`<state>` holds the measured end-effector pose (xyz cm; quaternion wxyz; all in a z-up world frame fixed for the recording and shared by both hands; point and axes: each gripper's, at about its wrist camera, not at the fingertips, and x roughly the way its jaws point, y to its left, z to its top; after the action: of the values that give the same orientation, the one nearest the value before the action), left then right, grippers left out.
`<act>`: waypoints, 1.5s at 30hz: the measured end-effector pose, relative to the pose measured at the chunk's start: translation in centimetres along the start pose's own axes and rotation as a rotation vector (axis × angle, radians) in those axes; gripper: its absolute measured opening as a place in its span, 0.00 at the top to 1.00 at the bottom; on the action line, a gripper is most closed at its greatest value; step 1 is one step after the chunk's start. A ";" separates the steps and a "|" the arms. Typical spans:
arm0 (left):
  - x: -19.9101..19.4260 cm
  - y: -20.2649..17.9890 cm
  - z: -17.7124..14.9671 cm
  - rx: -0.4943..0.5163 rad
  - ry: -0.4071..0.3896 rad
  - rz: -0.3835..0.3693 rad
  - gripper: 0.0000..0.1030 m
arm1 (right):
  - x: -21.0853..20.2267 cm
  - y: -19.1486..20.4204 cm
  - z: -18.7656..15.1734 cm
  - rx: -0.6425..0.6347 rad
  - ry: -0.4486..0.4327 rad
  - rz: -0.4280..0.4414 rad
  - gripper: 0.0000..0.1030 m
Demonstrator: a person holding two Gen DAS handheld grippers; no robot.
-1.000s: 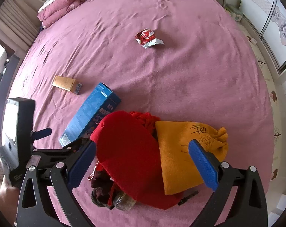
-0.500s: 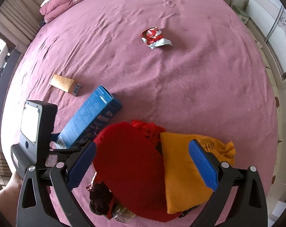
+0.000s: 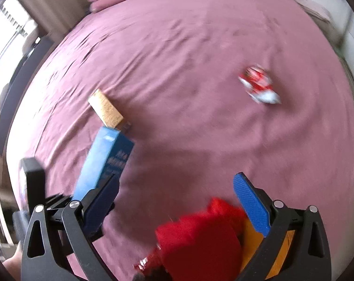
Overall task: Collect trash
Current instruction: 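Grasp the blue box with the left tool while the right tool approaches the gold box, then grasp the gold box with the right tool while the left tool holds the blue box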
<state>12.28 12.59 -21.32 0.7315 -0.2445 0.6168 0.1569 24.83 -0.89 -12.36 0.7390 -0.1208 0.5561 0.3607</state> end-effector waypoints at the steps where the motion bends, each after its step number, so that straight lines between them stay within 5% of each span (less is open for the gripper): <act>1: -0.4 0.5 -0.1 -0.015 -0.009 -0.009 0.52 | 0.8 0.9 0.9 -0.033 0.001 0.018 0.08; 11: -1.0 6.5 -3.2 -0.153 -0.051 -0.042 0.56 | 9.7 9.3 7.8 -0.251 0.078 0.041 0.13; 16: -0.1 7.5 -2.0 -0.172 -0.055 -0.054 0.56 | 14.1 11.7 9.2 -0.314 0.160 -0.026 0.28; 18: -0.2 7.6 -1.8 -0.182 -0.060 -0.057 0.56 | 15.4 11.9 9.2 -0.318 0.200 -0.030 0.51; 20: -0.4 7.7 -1.8 -0.190 -0.062 -0.061 0.56 | 15.9 11.5 8.9 -0.284 0.233 -0.043 0.58; 25: -1.3 7.6 -2.5 -0.186 -0.060 -0.066 0.56 | 13.5 9.8 6.4 -0.180 0.240 0.020 0.62; 32: -3.4 5.9 -4.2 -0.128 -0.067 -0.057 0.56 | 6.6 7.8 -2.1 -0.081 0.239 0.097 0.66; 37: -5.9 3.1 -6.3 -0.079 -0.074 -0.076 0.56 | 0.8 5.7 -8.4 -0.013 0.215 0.105 0.66; 45: -10.0 -2.5 -11.7 0.054 -0.069 -0.101 0.56 | -7.2 1.8 -13.9 0.125 0.139 0.091 0.66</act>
<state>1.98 4.80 -12.50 0.7658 -0.2499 0.5820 0.1112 12.53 -10.52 -10.26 0.6875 -0.0739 0.6324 0.3493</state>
